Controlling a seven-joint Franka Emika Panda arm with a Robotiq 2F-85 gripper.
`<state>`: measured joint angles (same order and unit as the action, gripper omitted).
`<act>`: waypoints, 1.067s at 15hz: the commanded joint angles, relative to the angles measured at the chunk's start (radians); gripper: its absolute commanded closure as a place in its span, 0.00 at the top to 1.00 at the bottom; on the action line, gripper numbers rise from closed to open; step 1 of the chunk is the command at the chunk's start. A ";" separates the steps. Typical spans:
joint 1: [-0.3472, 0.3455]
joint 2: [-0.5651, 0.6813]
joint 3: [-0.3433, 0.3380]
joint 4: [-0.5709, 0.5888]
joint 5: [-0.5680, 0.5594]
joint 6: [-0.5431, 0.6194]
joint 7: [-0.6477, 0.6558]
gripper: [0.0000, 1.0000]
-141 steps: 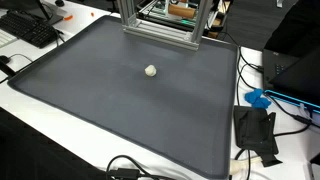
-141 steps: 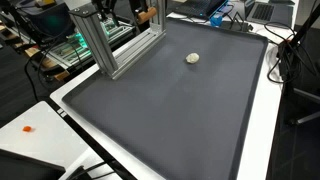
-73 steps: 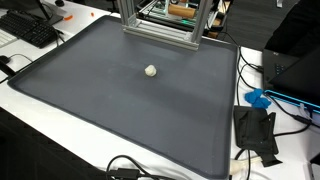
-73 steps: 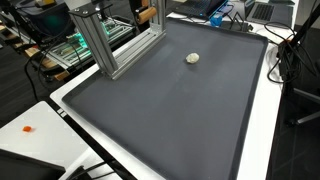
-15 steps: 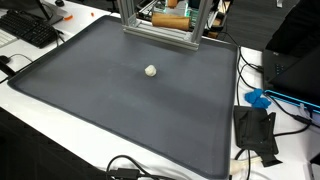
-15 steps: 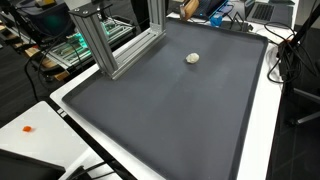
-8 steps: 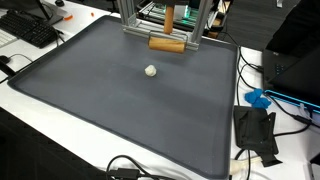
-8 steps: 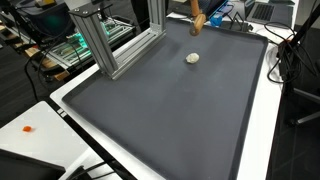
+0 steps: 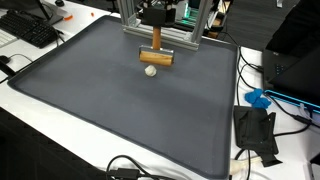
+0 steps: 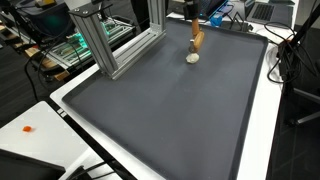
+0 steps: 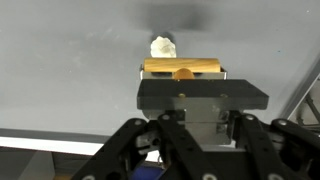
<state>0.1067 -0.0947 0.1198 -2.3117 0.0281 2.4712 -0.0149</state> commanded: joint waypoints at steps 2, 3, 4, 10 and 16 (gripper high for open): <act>-0.005 0.059 -0.013 0.024 -0.023 0.054 -0.036 0.22; -0.006 0.068 -0.015 0.023 -0.031 0.059 -0.040 0.22; -0.006 0.077 -0.016 0.023 -0.033 0.061 -0.046 0.22; -0.009 0.099 -0.024 0.025 -0.040 0.005 -0.046 0.22; -0.012 0.100 -0.029 0.018 -0.033 -0.040 -0.055 0.22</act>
<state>0.1008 -0.0034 0.0950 -2.2969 0.0120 2.4588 -0.0608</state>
